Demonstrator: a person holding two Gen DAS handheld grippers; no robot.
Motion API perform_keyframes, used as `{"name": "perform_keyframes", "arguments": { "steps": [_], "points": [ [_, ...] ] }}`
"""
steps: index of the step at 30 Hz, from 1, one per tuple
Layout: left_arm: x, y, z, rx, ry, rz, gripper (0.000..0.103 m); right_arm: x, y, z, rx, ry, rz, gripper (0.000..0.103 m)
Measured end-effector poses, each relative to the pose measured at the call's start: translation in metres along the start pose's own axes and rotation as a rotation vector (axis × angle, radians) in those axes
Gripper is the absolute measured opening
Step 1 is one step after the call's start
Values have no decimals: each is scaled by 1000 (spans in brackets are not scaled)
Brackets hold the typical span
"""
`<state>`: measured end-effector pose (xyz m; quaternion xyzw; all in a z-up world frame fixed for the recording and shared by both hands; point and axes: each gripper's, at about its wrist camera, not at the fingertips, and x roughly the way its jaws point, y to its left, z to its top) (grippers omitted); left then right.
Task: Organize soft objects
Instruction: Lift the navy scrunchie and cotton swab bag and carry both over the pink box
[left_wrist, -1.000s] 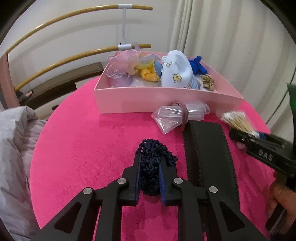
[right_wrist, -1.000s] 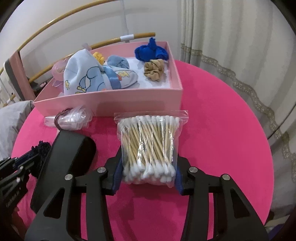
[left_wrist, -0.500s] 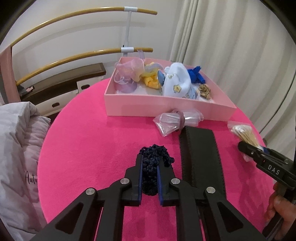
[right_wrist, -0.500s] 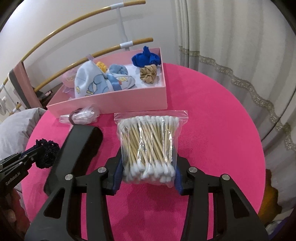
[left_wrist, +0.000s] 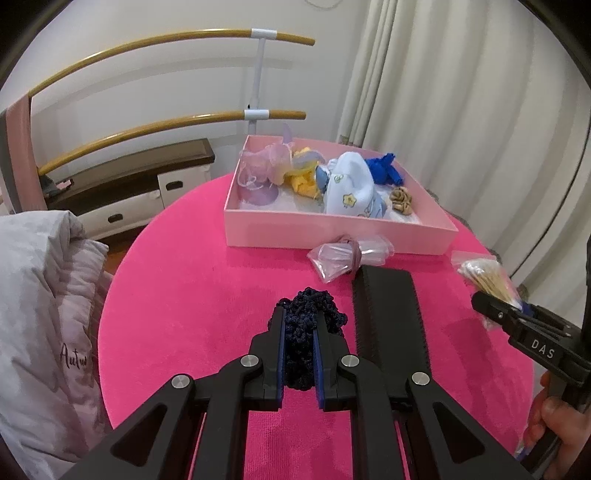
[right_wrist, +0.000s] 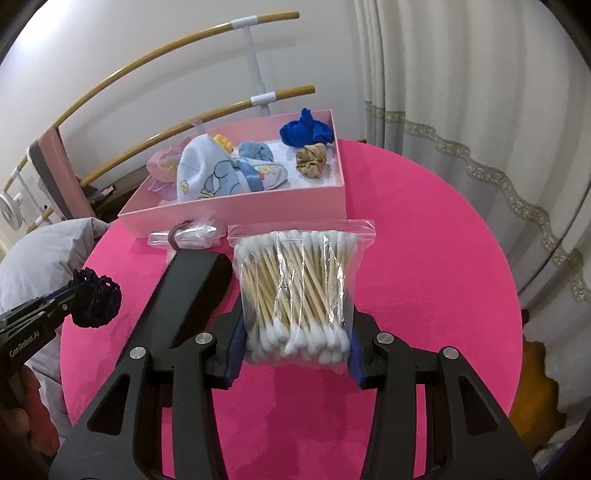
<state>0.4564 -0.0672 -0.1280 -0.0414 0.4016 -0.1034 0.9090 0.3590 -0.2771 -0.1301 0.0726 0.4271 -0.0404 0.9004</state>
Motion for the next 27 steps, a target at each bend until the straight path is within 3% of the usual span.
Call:
{"name": "perform_keyframes", "arguments": {
  "steps": [14, 27],
  "points": [
    [-37, -7, 21, 30, -89, 31, 9, -28, 25, 19, -67, -49, 43, 41],
    [-48, -16, 108, 59, -207, 35, 9, -36, 49, 112, -146, -147, 72, 41]
  ]
}}
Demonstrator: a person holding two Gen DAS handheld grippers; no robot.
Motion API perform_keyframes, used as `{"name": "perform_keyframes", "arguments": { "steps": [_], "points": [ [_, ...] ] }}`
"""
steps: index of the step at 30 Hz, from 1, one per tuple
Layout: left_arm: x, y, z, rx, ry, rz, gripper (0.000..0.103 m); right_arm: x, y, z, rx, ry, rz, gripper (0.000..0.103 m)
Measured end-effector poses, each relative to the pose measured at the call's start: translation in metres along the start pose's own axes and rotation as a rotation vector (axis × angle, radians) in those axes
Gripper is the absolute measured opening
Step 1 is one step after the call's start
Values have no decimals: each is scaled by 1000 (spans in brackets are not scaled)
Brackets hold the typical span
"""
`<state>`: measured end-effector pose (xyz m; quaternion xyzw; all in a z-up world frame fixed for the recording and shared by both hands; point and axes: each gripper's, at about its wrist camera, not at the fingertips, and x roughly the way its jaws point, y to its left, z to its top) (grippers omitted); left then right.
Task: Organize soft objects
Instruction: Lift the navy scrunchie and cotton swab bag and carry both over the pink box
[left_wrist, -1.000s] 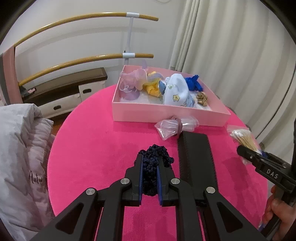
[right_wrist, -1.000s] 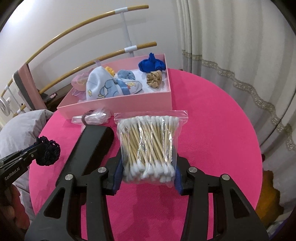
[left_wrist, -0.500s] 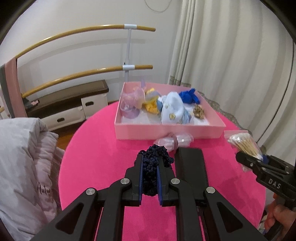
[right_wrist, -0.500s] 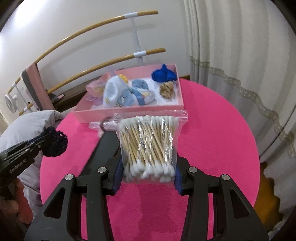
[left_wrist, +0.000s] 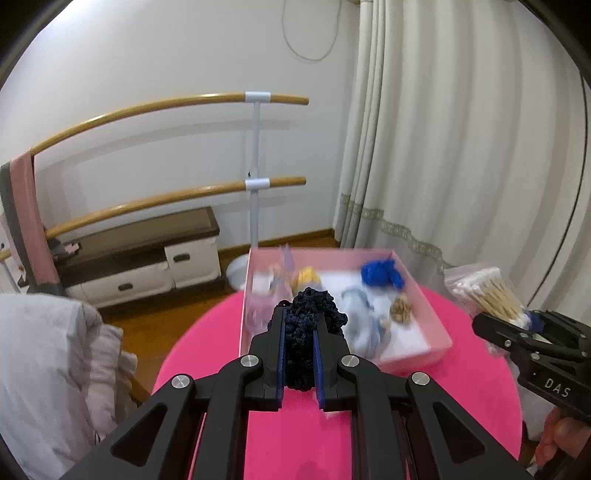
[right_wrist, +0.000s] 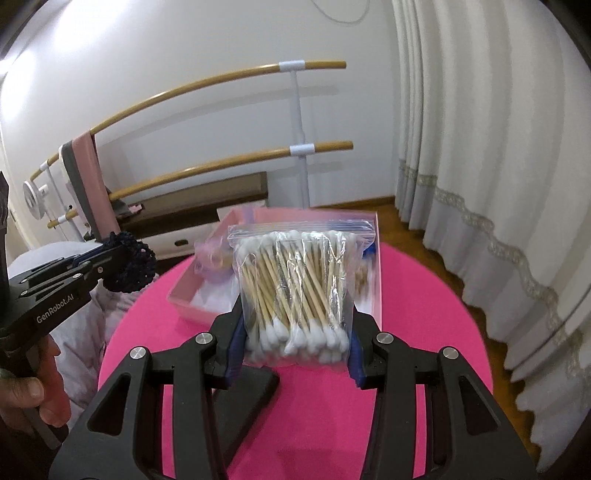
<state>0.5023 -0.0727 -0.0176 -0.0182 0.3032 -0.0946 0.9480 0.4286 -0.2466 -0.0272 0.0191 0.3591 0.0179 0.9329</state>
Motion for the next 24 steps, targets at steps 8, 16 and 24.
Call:
{"name": "perform_keyframes", "arguments": {
  "steps": [8, 16, 24],
  "points": [
    [39, -3, 59, -4, -11, -29, 9, 34, -5, 51, -9, 4, 8, 41],
    [96, 2, 100, -16, 28, -33, 9, 86, -25, 82, 38, 57, 26, 41],
    [183, 4, 139, -28, 106, -48, 9, 135, -41, 92, 93, 122, 57, 41]
  ]
}}
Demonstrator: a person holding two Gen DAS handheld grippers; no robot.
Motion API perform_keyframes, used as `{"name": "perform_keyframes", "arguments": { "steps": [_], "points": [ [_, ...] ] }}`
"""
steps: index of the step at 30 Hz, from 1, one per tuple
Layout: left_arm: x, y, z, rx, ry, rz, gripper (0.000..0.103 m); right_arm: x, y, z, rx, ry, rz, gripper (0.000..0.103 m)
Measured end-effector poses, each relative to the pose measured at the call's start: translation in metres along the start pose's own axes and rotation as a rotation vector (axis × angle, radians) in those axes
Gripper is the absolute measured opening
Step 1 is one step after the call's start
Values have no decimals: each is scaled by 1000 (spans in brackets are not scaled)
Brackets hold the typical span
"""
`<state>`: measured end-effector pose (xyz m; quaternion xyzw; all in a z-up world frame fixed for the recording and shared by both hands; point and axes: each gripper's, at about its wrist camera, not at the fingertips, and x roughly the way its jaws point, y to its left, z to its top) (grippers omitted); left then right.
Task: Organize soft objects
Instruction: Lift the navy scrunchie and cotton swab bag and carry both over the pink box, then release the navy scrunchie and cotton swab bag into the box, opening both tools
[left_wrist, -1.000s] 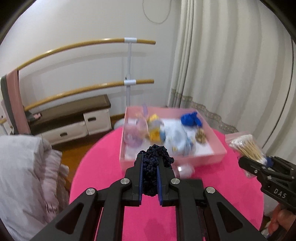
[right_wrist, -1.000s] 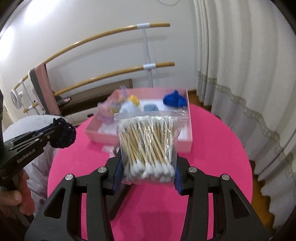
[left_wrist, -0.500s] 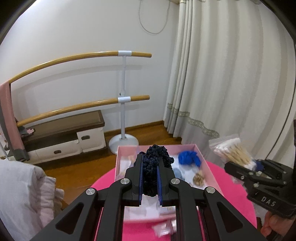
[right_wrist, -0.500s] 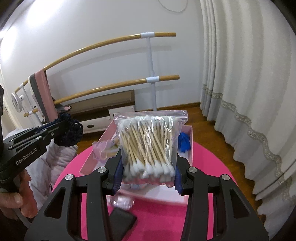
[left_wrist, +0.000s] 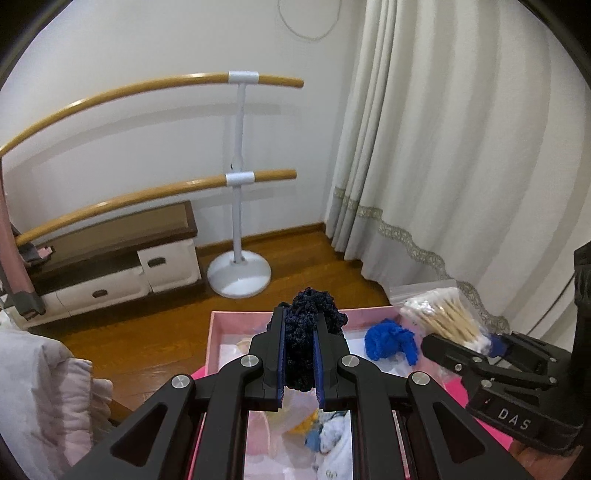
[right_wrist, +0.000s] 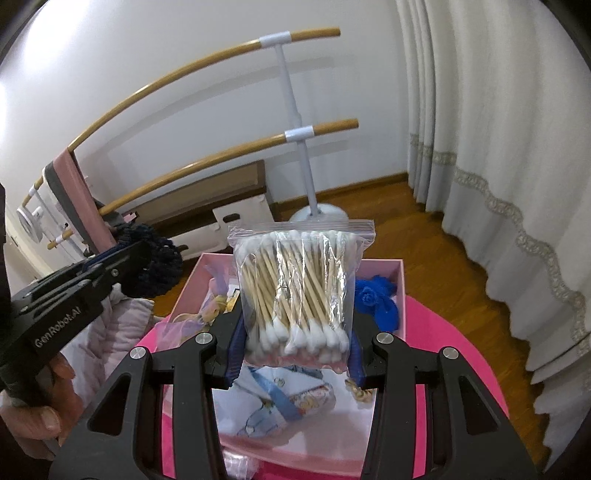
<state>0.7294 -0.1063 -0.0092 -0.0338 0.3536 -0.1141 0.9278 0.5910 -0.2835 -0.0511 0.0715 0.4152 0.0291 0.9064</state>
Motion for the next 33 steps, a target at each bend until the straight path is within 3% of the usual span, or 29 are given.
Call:
{"name": "perform_keyframes", "arguments": {
  "steps": [12, 16, 18, 19, 20, 25, 27, 29, 33],
  "points": [
    [108, 13, 54, -33, 96, -33, 10, 49, -17, 6, 21, 82, 5, 41],
    [132, 14, 62, -27, 112, -31, 15, 60, -18, 6, 30, 100, 3, 42],
    [136, 13, 60, -21, 121, -18, 39, 65, -20, 6, 37, 109, 2, 47],
    [138, 14, 61, -20, 119, -13, 61, 67, -22, 5, 44, 113, -3, 49],
    [136, 13, 60, -15, 102, -2, 73, 68, -24, 4, 50, 115, -1, 56],
    [126, 9, 56, 6, 58, 34, 89, 65, -32, -4, 87, 99, 17, 84],
    [120, 10, 58, 1, 35, 43, 94, 58, -33, -7, 94, 75, 8, 103],
    [112, 10, 56, 5, 11, 68, 100, 51, -34, -10, 101, 66, 8, 103],
    [90, 4, 45, 28, -35, 129, 103, 31, -31, -18, 102, 42, -19, 103]
  ]
}}
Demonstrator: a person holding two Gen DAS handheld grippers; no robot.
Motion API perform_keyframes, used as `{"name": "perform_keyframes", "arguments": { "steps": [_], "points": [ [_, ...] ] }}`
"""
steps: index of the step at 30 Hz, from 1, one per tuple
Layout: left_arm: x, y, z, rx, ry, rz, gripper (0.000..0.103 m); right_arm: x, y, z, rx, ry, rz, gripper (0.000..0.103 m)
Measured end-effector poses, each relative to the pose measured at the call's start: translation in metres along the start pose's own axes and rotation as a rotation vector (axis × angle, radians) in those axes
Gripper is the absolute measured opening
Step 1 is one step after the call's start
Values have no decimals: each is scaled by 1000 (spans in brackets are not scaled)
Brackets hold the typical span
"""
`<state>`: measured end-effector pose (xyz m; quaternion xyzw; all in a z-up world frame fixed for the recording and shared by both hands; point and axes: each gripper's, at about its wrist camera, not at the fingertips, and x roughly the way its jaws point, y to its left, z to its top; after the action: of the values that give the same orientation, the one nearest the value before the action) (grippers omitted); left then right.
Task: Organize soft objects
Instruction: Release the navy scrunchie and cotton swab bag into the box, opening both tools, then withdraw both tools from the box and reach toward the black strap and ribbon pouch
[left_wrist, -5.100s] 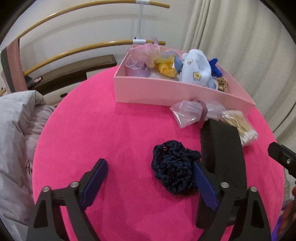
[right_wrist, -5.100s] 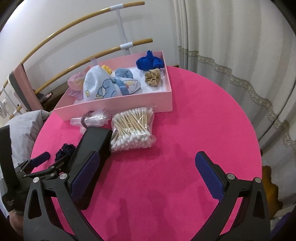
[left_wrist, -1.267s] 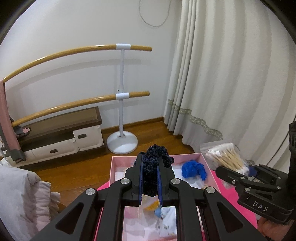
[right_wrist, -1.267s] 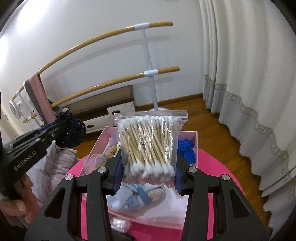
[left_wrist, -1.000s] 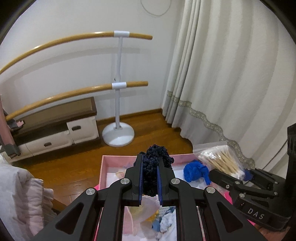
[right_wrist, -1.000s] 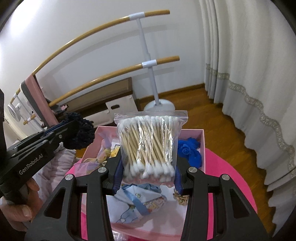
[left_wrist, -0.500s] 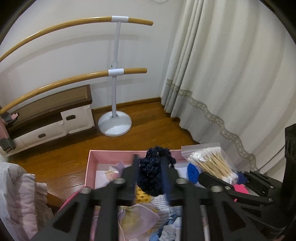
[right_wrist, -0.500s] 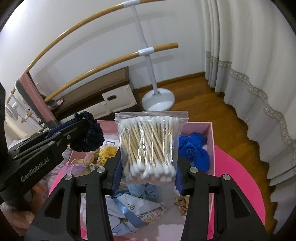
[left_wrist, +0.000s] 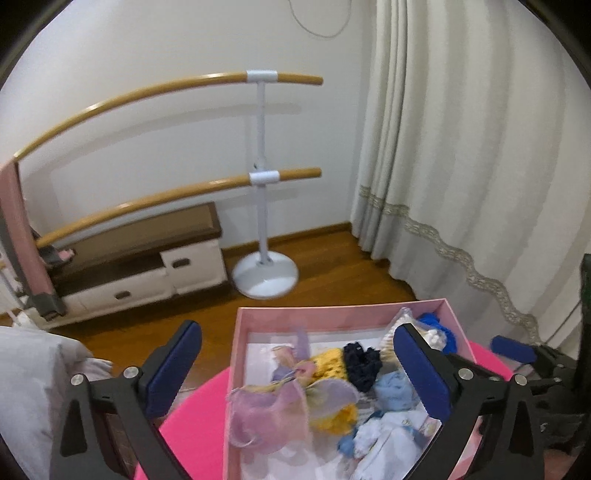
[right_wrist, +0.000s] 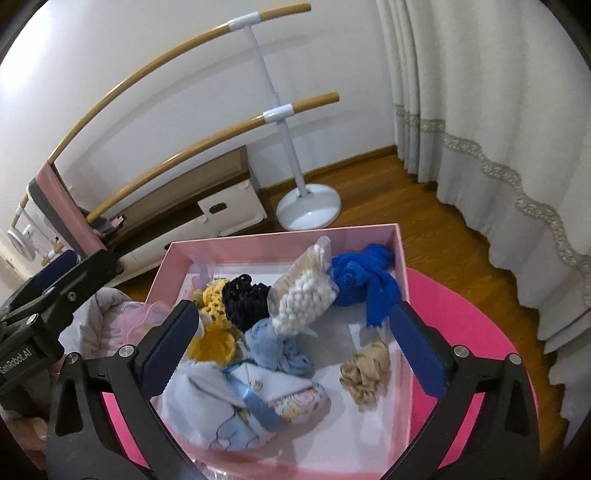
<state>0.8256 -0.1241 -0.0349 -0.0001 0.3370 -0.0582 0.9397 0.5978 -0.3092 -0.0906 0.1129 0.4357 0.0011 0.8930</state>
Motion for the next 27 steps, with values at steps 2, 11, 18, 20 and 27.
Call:
{"name": "perform_keyframes", "arguments": {
  "steps": [2, 11, 18, 20, 27],
  "points": [
    [-11, -9, -14, 9, -14, 16, 103, -11, 2, -5, 7, -14, -6, 103],
    [-88, -16, -87, -9, -57, 12, 103, -61, 15, -34, 15, -66, -16, 103],
    [-163, -3, -133, -13, -93, 4, 103, -105, 27, -65, 8, -115, -10, 103],
    [-181, -1, -145, -15, -102, 7, 103, -118, 29, -76, 7, -129, -7, 103],
    [-236, 0, -184, -22, -123, 9, 103, -154, 29, -121, 36, -170, 6, 103]
  ]
}}
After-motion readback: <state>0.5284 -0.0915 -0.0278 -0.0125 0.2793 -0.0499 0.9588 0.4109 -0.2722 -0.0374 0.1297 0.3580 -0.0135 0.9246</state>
